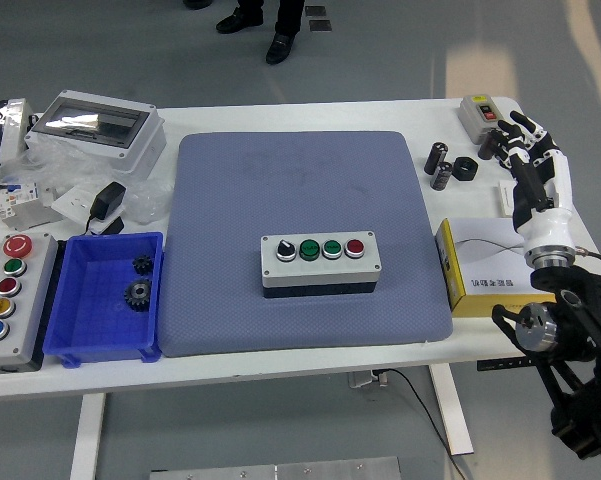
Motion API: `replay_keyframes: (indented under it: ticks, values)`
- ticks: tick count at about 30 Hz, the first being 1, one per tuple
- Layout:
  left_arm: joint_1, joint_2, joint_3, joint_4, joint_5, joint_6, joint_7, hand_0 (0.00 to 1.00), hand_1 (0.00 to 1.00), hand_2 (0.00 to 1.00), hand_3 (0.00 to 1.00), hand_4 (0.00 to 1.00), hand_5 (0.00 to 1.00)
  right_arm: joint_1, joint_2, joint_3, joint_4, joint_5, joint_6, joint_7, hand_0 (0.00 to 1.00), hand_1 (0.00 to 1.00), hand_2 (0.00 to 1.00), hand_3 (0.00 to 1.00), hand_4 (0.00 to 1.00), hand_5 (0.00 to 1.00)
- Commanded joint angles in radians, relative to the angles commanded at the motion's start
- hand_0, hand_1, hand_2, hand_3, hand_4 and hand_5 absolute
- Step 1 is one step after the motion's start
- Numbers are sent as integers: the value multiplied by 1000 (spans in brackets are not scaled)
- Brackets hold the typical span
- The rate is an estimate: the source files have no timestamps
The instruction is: Pick up the button,place it on the desk,press the button,press the button
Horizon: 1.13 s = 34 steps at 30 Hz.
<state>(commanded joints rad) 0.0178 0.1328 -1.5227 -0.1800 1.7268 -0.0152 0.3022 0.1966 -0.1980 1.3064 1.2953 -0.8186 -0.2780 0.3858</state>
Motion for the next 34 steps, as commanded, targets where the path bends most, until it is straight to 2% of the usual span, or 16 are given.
replay_keyframes:
  ticks: [11, 12, 14, 34]
  values:
    - [14, 7, -17, 0, 15, 7, -2, 617, 547, 482, 581, 490, 189, -7, -7, -6, -3, 7, 6, -2, 768, 717, 733, 702, 612, 400]
    - [16, 8, -17, 0, 15, 8, -3, 618, 547, 486, 581, 499, 191, -8, -8, -6, -3, 7, 7, -3, 770, 718, 735, 700, 633, 444]
    - [19, 8, -17, 0, 13, 9, -3, 618, 547, 486, 581, 499, 191, -10, -9, -5, -1, 8, 8, -4, 770, 718, 735, 700, 633, 444]
    - [26, -7, -15, 0, -8, 17, -5, 619, 553, 530, 587, 515, 204, -2, -14, -4, -3, 15, 23, -12, 772, 717, 735, 699, 637, 465]
